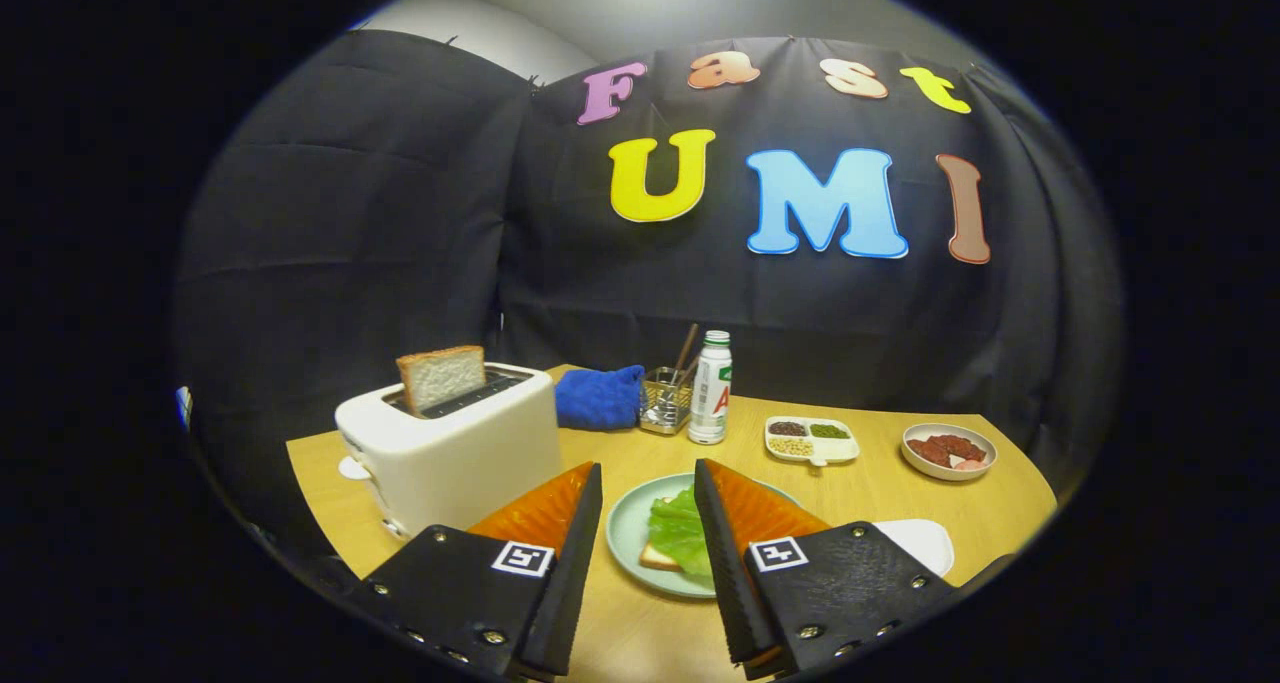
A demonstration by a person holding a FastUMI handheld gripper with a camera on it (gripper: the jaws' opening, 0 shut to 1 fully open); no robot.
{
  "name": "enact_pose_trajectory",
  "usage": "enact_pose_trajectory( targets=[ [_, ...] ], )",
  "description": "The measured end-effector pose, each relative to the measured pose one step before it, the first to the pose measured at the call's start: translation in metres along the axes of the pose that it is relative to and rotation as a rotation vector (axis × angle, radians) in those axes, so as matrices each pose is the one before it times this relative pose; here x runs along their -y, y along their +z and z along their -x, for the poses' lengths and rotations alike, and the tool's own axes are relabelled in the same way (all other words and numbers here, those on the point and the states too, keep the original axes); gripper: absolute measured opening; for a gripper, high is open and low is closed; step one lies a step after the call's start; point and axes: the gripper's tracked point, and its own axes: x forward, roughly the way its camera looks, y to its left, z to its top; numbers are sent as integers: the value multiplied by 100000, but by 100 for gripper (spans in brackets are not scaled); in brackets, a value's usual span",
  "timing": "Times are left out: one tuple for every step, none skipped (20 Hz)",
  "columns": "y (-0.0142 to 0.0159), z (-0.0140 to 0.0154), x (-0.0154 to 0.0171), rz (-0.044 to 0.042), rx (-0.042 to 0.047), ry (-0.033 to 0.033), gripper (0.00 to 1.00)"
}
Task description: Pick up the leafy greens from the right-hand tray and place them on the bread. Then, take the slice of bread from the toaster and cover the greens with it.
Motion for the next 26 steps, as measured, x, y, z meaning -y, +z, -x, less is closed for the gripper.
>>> enact_pose_trajectory(
  targets=[
    [208, 38, -944, -1237, 134, -943, 57],
    [220, 191, -1130, -1081, 56, 201, 57],
    [150, -288, -1495, -1310, 275, 1551, 57],
    [205, -260, -1370, -1534, -111, 842, 57],
    [154, -234, -1240, -1122, -163, 939, 57],
    [200, -323, -1354, -453, 42, 1351, 57],
    [76, -564, -1257, 655, 263, 1120, 57],
    [235, -436, -1069, 938, 366, 646, 57],
    [69, -389, -1149, 455, 415, 849, 57],
    [169, -645, -1174, -136, 220, 1367, 57],
    [-27, -657, -929, -280, 184, 345, 57],
    [303, -357, -929, 266, 278, 692, 57],
    [288, -495, -830, 1084, 707, 144, 57],
    [237, -474, -644, 1443, 406, -479, 57],
    [-135, -598, -525, 938, -309, -243, 57],
    [-33, -684, -590, 778, -522, -500, 57],
    [-24, -520, -284, 635, -307, -1563, 57],
    [-27, -762, -106, 572, -966, -1826, 57],
    [0, -908, -494, 198, -649, 27, 57],
    [-53, -863, -328, 166, -1134, -566, 57],
    [71, -548, -40, 211, -828, -1346, 57],
    [-37, -630, -59, 219, -771, -1294, 57],
    [65, -460, 74, 339, -439, -1774, 56],
    [-41, -383, -9, -689, -320, -425, 56],
    [-255, -1004, -318, -1532, 112, 487, 48],
    [133, 205, 186, -2242, -1109, -1159, 34]
  ],
)
